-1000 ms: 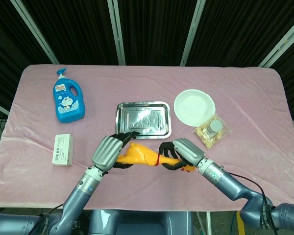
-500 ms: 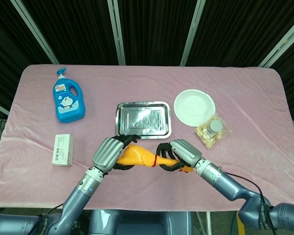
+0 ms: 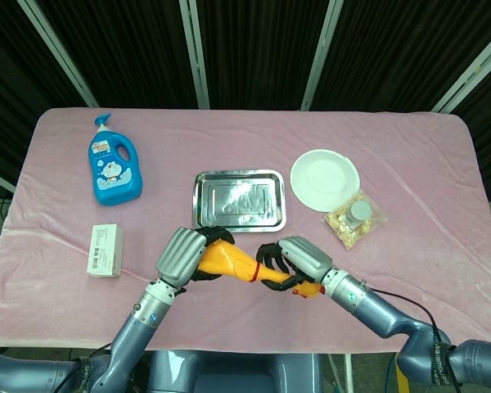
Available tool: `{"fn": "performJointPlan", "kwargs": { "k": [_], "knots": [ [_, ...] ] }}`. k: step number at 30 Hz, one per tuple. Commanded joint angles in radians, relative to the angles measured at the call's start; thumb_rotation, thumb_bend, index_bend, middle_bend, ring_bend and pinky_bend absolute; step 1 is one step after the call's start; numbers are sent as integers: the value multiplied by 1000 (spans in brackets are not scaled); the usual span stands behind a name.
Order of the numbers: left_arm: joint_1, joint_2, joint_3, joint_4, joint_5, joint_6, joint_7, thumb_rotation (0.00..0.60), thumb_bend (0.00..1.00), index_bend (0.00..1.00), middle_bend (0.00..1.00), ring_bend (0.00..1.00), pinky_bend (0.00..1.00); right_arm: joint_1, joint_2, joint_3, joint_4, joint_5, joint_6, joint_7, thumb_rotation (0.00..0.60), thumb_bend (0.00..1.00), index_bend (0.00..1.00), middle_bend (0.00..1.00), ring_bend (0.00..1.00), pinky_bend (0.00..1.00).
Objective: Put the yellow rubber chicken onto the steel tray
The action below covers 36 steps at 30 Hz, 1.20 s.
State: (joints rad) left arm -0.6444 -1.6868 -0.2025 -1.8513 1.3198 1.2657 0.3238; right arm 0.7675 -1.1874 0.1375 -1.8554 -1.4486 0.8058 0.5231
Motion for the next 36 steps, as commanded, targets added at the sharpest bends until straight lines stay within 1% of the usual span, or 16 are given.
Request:
{"fn": "performJointPlan", "kwargs": {
  "k": [1,2,3,4,5,8,10,13,18,21,23,25,26,29,32,36],
  "knots": [
    [2,6,2,1,2,-1,-4,600,358,598,732,658,701,1,0,0,3,3,-3,2,600,695,1000,725,752,872],
    [3,8,4,0,1,-3,-4,600,273,527,667,600,660,2,0,0,4,4,-3,3,600,695,1000,725,752,872],
    [4,18,11,-6,-7,-13,4,600,163,418,567,510,591,2,1,1,8,7,-5,4,600,696,1000,725,753,872],
    [4,27,15,-12,-15,-22,14,600,90,307,464,419,524,3,1,2,9,10,-6,6,600,696,1000,725,753,872],
    [3,37,18,-20,-24,-32,24,600,65,240,402,366,491,3,2,3,10,12,-7,8,600,696,1000,725,753,872],
    [-1,61,17,-45,-49,-54,40,599,33,88,244,235,415,5,4,4,16,18,-12,13,600,696,1000,725,753,872],
    [-2,66,14,-50,-55,-57,42,586,25,28,180,180,380,6,5,4,20,21,-15,15,600,696,1000,725,753,872],
    [-3,71,10,-53,-61,-60,42,557,23,10,161,167,370,6,6,4,27,27,-19,20,600,697,1000,725,753,872],
    [-4,77,6,-60,-66,-64,33,552,25,71,170,172,371,8,4,9,32,34,-23,35,600,700,1000,725,755,874],
    [-3,70,3,-59,-66,-60,29,553,86,163,241,227,382,12,2,13,28,31,-24,40,600,703,1000,725,756,875],
    [-2,55,-2,-53,-63,-50,16,558,168,242,331,304,421,14,2,14,23,27,-25,39,600,703,1000,725,756,875],
    [-2,43,-4,-43,-56,-40,19,575,286,351,458,415,507,16,2,15,19,25,-25,38,600,704,1000,725,757,875],
    [-2,32,-6,-33,-48,-29,27,587,357,416,528,479,569,16,3,15,17,24,-25,35,600,704,1000,726,757,875],
    [1,12,-6,-19,-35,-9,32,600,489,535,648,585,671,14,7,15,11,25,-22,35,600,704,1000,725,756,875],
    [3,6,-4,-14,-28,-4,29,600,575,642,753,663,731,12,12,12,9,26,-23,36,600,704,1000,725,757,875],
    [4,5,-3,-12,-18,-2,25,600,624,738,855,737,774,12,14,10,9,25,-25,40,600,704,1000,725,757,875]
  ]
}}
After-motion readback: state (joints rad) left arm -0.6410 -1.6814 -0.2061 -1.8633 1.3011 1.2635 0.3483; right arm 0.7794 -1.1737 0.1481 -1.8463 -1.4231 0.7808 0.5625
